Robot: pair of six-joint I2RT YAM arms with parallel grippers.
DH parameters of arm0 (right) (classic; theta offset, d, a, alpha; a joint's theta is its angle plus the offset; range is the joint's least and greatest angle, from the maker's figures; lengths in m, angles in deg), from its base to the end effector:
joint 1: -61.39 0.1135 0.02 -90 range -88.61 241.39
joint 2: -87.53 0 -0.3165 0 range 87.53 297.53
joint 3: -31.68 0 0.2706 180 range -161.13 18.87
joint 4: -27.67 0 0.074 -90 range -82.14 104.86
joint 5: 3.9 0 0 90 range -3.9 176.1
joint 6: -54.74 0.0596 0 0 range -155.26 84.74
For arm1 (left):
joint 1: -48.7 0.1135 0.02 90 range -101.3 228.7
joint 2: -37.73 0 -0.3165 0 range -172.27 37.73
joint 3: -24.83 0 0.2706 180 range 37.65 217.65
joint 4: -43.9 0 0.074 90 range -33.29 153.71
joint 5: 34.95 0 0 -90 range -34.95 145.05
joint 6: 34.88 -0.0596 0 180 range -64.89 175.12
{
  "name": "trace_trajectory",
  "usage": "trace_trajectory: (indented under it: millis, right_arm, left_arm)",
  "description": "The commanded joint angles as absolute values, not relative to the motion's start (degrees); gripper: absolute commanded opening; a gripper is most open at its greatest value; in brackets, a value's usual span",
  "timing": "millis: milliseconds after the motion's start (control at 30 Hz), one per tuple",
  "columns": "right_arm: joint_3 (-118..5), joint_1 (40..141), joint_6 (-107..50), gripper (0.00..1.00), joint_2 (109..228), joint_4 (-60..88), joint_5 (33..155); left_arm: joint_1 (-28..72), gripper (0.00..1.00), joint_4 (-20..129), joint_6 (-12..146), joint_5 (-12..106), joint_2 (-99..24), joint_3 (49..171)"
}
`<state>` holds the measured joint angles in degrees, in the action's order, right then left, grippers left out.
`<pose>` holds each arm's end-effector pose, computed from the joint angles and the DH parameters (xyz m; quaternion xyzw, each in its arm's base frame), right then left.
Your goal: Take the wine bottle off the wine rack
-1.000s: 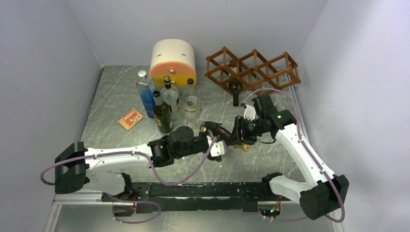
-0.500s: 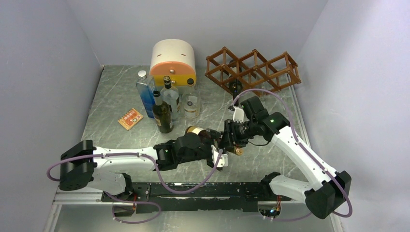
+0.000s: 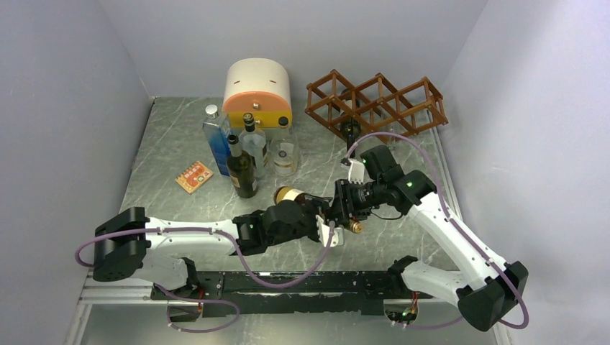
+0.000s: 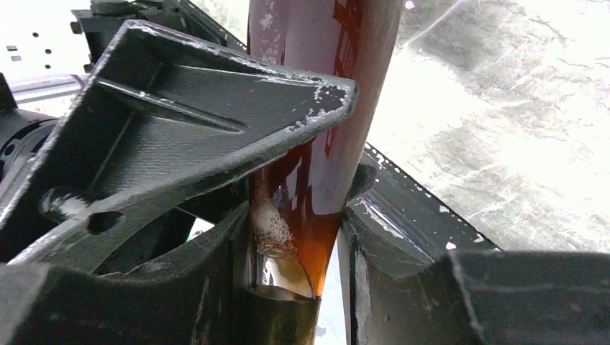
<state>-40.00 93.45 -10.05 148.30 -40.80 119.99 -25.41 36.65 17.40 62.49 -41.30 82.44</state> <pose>0.1496 0.1329 0.3367 -0.1361 0.9120 0.3737 0.1004 0.1007 -0.3256 0.2928 0.6297 0.4742 -0.1428 0.5985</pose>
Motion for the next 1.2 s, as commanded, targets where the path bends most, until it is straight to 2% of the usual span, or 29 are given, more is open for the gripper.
trace_trajectory:
  millis: [0, 100, 167, 200, 233, 400, 533, 700, 900, 1033, 1167]
  right_arm:
    - [-43.83, 93.79, -11.87, 0.0, 143.48, -30.28, 129.65]
    - [-44.06, 93.79, -11.86, 0.0, 143.16, -30.25, 128.98]
    - [-44.44, 93.72, -12.12, 0.01, 143.49, -30.71, 128.25]
    - [-44.55, 93.81, -12.34, 0.05, 143.71, -30.95, 128.04]
    - [-44.72, 93.79, -12.6, 0.12, 143.84, -31.29, 127.51]
    - [-47.76, 93.79, -13.31, 0.46, 144.04, -33.8, 121.54]
    - [-51.77, 93.78, -14.2, 0.63, 144.38, -36.98, 114.93]
    - [-58.8, 93.78, -16.36, 0.76, 145.38, -42.18, 108.59]
    - [-70.43, 93.74, -14.35, 0.92, 143.79, -44.12, 84.65]
    - [-73.09, 93.74, -13.81, 0.96, 141.47, -41.48, 74.74]
    - [-71.13, 93.74, -14.21, 0.99, 139.64, -38.36, 73.15]
  left_arm:
    - [-25.75, 0.67, 33.95, 17.14, 66.27, -41.79, 82.62]
    - [-25.71, 0.46, 34.32, 17.29, 67.04, -41.52, 83.1]
    - [-25.74, 0.17, 33.87, 17.81, 68.3, -41.18, 83.06]
    - [-25.75, 0.1, 33.17, 18.16, 69.11, -40.93, 82.8]
    - [-25.7, 0.08, 32.47, 18.33, 69.68, -40.6, 82.55]
    - [-25.69, 0.07, 30.68, 18.79, 71.11, -39.59, 81.79]
    - [-25.7, 0.07, 29.26, 19.07, 72.0, -39.05, 81.26]
    - [-25.74, 0.07, 28.19, 18.95, 72.14, -38.27, 80.55]
    - [-25.71, 0.07, 25.26, 20.85, 76.4, -35.76, 79.95]
    - [-25.24, 0.07, 22.85, 23.7, 81.36, -33.08, 80.34]
    - [-21.33, 0.07, 25.04, 30.26, 80.83, -29.3, 82.39]
